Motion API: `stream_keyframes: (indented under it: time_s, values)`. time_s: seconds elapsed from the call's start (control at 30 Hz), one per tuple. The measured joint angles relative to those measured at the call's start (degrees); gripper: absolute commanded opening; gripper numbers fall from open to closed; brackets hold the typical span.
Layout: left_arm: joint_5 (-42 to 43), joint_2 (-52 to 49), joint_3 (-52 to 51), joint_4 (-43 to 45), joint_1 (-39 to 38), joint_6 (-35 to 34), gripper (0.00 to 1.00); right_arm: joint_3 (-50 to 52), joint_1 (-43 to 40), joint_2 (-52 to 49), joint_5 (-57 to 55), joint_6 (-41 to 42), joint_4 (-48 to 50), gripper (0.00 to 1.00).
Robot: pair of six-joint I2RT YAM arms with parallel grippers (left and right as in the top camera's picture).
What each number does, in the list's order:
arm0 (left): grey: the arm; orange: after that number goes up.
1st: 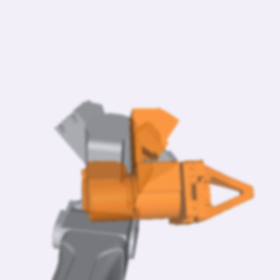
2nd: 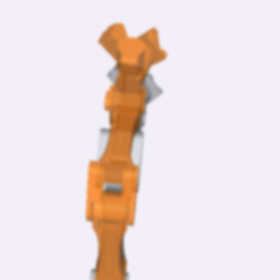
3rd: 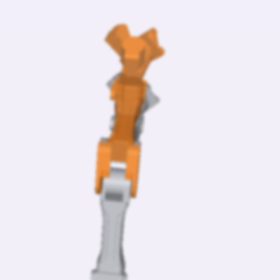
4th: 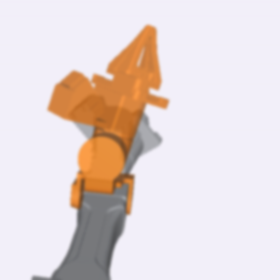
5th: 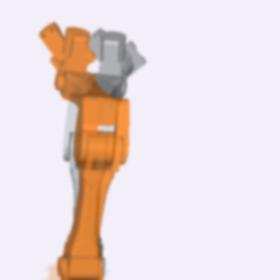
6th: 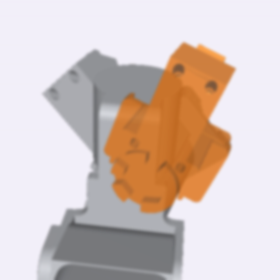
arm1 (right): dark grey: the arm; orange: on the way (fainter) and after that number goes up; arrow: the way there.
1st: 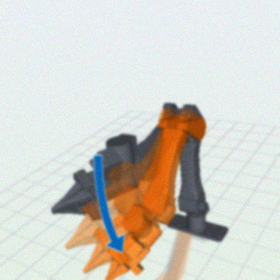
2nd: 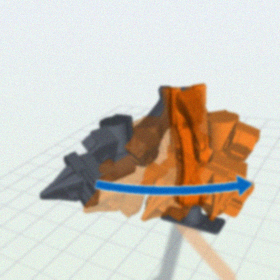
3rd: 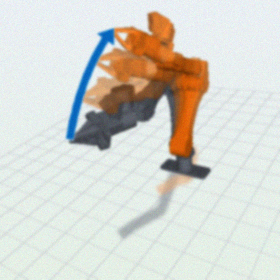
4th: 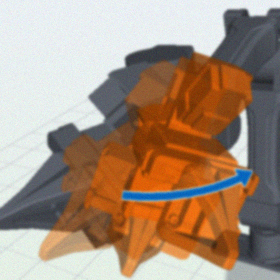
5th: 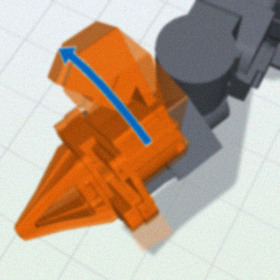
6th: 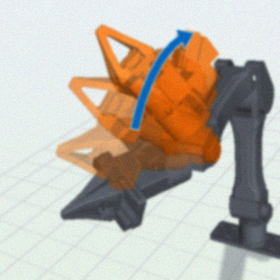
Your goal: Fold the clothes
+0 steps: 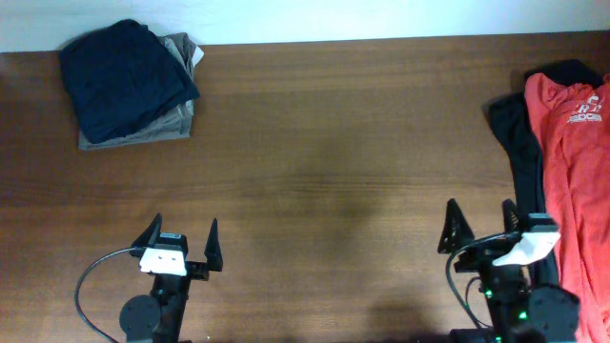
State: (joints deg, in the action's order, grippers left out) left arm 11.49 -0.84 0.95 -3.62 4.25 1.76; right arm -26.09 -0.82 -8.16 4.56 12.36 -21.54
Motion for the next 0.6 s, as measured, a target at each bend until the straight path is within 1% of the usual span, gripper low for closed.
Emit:
stream_keyframes:
  time_s: [0.1,0.2,0.3,0.43,0.6]
  values:
    - [0.0,0.0,0.0,0.0,0.0,0.0,0.99,5.57,0.74,2.49,0.31,-1.49,5.99,0.99]
    - [0.0,0.0,0.0,0.0,0.0,0.02,0.99,11.98,1.44,3.78,0.7,-3.56,14.56,0.99]
    - [0.0,0.0,0.0,0.0,0.0,0.02,0.99,16.94,1.79,4.26,1.11,-4.9,19.89,0.99]
    - [0.0,0.0,0.0,0.0,0.0,0.0,0.99,21.86,1.79,5.01,1.68,-5.66,23.71,0.99]
    - [0.0,0.0,0.0,0.0,0.0,0.02,0.99,24.35,1.77,6.88,2.19,-7.15,24.44,0.99]
